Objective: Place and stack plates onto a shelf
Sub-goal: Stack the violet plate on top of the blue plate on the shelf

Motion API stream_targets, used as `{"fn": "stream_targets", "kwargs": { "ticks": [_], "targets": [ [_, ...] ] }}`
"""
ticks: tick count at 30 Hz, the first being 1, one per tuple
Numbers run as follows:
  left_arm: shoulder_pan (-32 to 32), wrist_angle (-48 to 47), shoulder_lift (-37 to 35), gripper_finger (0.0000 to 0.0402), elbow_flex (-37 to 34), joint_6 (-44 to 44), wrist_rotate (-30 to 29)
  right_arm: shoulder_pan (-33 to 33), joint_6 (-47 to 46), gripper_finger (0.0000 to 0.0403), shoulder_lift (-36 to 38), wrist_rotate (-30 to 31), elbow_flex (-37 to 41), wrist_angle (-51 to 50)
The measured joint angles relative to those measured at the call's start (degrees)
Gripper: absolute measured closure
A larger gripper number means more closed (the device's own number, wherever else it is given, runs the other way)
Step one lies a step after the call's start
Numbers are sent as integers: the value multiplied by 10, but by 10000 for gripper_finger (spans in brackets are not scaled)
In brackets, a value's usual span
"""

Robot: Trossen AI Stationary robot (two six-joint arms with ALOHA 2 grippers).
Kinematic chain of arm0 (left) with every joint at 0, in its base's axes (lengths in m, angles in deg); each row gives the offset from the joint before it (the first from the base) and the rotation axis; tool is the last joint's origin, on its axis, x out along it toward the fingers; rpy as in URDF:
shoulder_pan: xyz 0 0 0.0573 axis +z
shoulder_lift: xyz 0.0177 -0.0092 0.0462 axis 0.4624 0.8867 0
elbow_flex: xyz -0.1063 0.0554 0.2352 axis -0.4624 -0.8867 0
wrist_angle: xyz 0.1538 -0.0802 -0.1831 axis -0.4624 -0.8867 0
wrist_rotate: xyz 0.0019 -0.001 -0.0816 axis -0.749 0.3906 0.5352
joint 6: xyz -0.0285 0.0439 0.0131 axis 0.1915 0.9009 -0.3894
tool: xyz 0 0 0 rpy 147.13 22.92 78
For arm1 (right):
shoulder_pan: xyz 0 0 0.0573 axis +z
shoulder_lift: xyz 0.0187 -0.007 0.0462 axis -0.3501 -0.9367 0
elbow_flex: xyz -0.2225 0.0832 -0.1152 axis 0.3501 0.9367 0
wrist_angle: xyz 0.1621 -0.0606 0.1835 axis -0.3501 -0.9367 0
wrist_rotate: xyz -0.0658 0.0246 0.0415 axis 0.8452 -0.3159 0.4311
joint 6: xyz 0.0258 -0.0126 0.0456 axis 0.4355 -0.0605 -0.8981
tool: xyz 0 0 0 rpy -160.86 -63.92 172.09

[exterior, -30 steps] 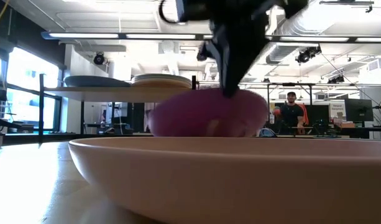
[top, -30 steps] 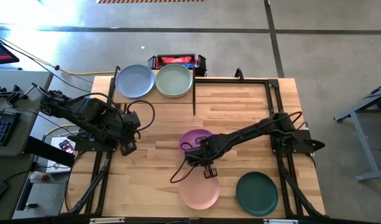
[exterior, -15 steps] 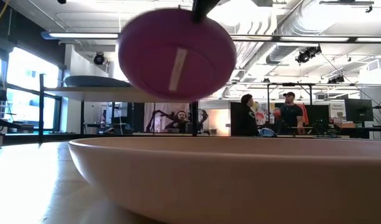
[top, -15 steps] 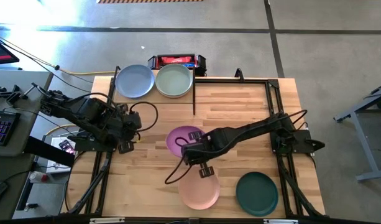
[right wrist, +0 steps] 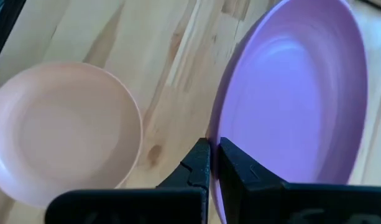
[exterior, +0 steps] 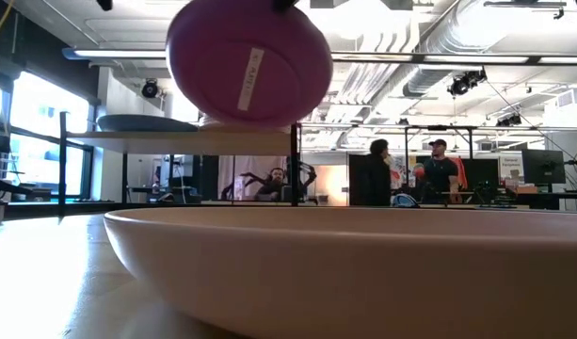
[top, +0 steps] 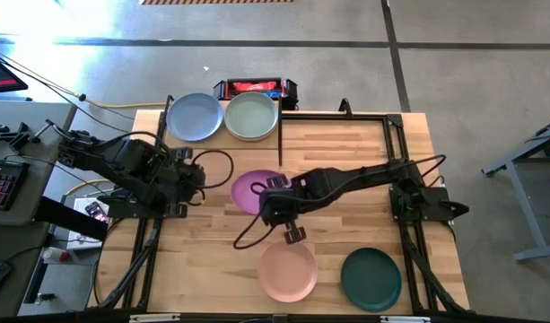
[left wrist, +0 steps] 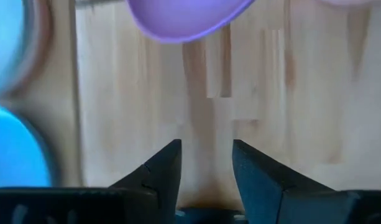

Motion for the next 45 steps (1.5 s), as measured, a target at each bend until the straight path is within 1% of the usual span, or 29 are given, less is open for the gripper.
{"fn": "stream_targets", "kwargs": {
  "ticks": [4,8,12,19,30,36,41,45],
  "targets": [
    [0,20,5,259,0,118,-29,-10,30,403,0,-5,-13,0],
    [5,46,15,261,0,199,-30,-15,65,403,0,-5,-31,0],
    [16,64,32,269,0,240,-22,-19,93,403,0,-5,-47,3],
    [38,70,62,282,0,291,-20,-29,98,403,0,-9,-53,-1],
    [69,78,101,284,0,309,-20,-29,102,403,0,-9,-53,1],
    [72,106,107,284,0,314,-19,-29,102,403,0,-8,-53,5],
    [72,107,106,284,0,313,-19,-29,102,403,0,-8,-53,6],
    [72,104,105,300,0,313,-19,-29,101,403,0,-6,-53,5]
  ]
}}
